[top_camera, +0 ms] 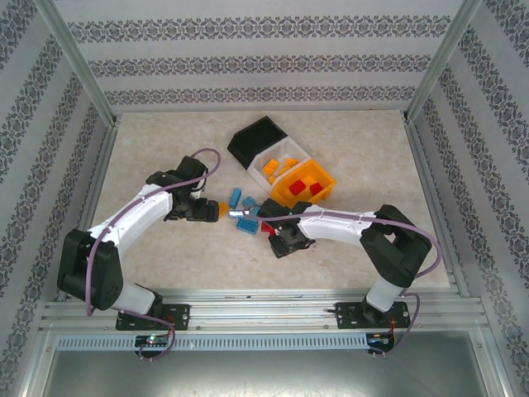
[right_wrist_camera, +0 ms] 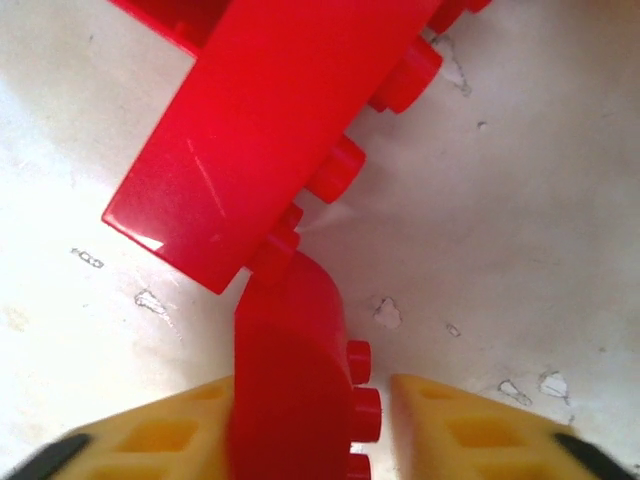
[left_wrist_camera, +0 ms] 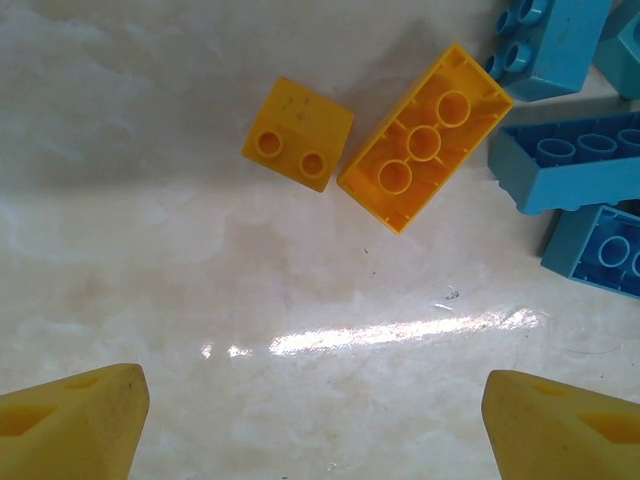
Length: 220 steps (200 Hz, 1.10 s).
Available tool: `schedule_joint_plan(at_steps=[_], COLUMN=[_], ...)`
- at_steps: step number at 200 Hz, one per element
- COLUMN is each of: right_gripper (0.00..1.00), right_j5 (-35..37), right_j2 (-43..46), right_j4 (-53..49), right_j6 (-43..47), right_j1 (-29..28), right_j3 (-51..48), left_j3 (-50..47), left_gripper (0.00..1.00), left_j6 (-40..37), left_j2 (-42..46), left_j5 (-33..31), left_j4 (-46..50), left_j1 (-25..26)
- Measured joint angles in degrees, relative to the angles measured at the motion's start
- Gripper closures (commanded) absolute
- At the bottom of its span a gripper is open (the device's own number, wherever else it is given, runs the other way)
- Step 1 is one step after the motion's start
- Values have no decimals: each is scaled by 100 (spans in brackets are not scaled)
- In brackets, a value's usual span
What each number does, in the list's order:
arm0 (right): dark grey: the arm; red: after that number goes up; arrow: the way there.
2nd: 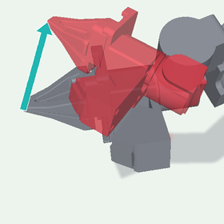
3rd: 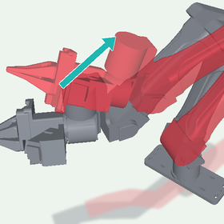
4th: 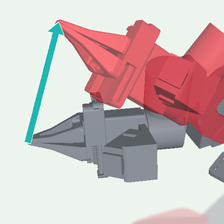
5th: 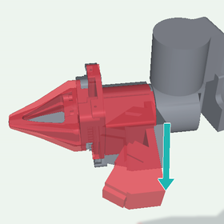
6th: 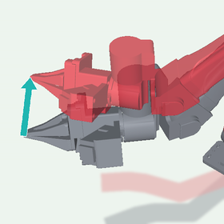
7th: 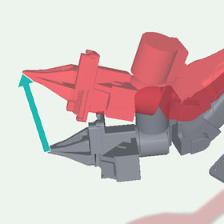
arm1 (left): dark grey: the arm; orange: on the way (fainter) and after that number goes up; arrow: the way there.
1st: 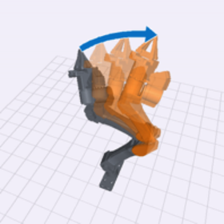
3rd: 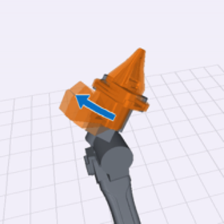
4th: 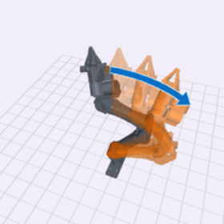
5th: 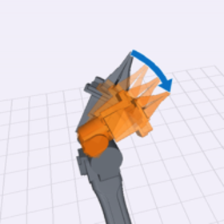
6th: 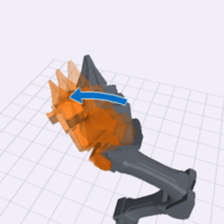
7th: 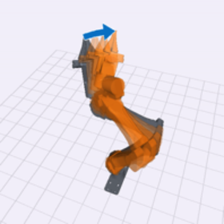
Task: Sort the legos into containers by color
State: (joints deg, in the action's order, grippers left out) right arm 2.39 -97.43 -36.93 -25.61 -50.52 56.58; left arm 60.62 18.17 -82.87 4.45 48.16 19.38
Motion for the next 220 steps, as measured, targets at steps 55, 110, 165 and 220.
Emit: schedule_joint_plan(at_steps=[55, 110, 165, 220], right_gripper=[82, 79, 78, 74], right_j5=[232, 310, 188, -42], right_j2=[603, 1878, 1696, 590], right_j4=[-197, -741, -774, -570], right_j6=[-57, -24, 393, 811], right_j1=[0, 260, 1692, 2441], right_j3=[0, 192, 951, 1416], left_j3=[-2, -2, -17, -201], left_gripper=[11, 11, 11, 7], left_j6=[2, 50, 487, 702], left_j2=[0, 181, 514, 520], left_j5=[66, 402, 496, 363], left_j4=[-31, -149, -444, -516], left_j1=[0, 46, 879, 1062])
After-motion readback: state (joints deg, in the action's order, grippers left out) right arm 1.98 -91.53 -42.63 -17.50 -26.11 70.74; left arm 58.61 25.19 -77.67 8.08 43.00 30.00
